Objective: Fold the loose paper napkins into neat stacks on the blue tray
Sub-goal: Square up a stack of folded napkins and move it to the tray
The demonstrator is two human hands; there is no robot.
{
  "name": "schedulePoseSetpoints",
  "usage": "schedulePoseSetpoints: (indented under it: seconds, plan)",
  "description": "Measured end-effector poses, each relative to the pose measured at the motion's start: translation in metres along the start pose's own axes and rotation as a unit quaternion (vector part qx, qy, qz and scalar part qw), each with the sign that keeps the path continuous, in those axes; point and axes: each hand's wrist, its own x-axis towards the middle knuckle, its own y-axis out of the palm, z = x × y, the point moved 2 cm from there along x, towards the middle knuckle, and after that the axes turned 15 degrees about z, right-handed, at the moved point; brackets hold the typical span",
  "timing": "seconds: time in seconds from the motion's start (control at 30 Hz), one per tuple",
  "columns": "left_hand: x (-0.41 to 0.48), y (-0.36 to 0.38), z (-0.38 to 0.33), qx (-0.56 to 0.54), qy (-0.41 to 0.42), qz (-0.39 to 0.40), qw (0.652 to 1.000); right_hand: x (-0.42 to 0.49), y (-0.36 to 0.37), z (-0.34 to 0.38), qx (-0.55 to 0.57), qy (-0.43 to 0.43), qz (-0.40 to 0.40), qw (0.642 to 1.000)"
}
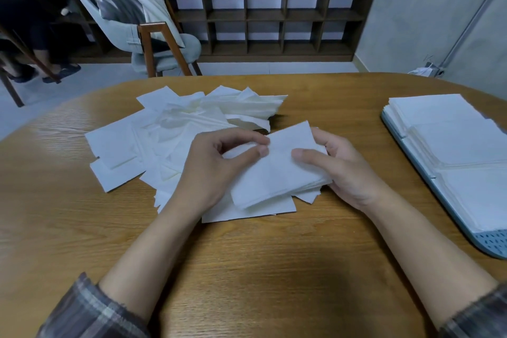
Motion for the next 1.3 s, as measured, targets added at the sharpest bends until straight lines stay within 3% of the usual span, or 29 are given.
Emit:
schedulePoseSetpoints:
  seconds: [0.27, 0.43, 0.63, 0.8, 0.9, 0.97, 1.03, 1.1, 1.23, 1.3]
  plan:
    - [0.0, 0.001, 0.004, 0.003, -0.027, 0.029, 0.999, -0.002, 0.011, 0.005, -0.069, -0.014, 0.012, 0.997]
    - [0.0, 0.002, 0.004, 0.012, -0.011, 0.03, 0.999, -0.004, 0.014, 0.011, -0.157, -0.01, 0.012, 0.988]
    - [0.0, 0.005, 0.003, 0.042, 0.009, 0.021, 0.999, -0.005, 0.016, 0.012, -0.182, -0.031, 0.02, 0.983]
    - [0.002, 0.004, 0.009, 0.173, 0.038, -0.047, 0.983, -0.007, 0.01, 0.018, -0.208, -0.058, -0.033, 0.976]
    - [0.002, 0.0, 0.011, 0.114, -0.002, -0.084, 0.99, -0.006, 0.003, 0.021, -0.119, -0.085, -0.047, 0.988]
    - [0.003, 0.0, 0.008, 0.004, -0.041, -0.037, 0.998, -0.006, 0.002, 0.019, -0.037, -0.092, -0.043, 0.994]
    - [0.002, 0.002, 0.004, -0.037, -0.058, 0.02, 0.997, -0.004, 0.006, 0.016, -0.056, -0.087, -0.051, 0.993]
    - [-0.001, 0.006, -0.001, -0.007, -0.039, 0.036, 0.999, -0.002, 0.007, 0.013, -0.1, -0.077, -0.063, 0.99]
    - [-0.001, 0.007, 0.005, 0.06, -0.005, 0.003, 0.998, -0.004, 0.003, 0.013, -0.066, -0.046, -0.008, 0.997]
    - [0.0, 0.008, 0.007, 0.074, 0.007, -0.002, 0.997, -0.004, 0.001, 0.013, -0.122, -0.039, -0.003, 0.992]
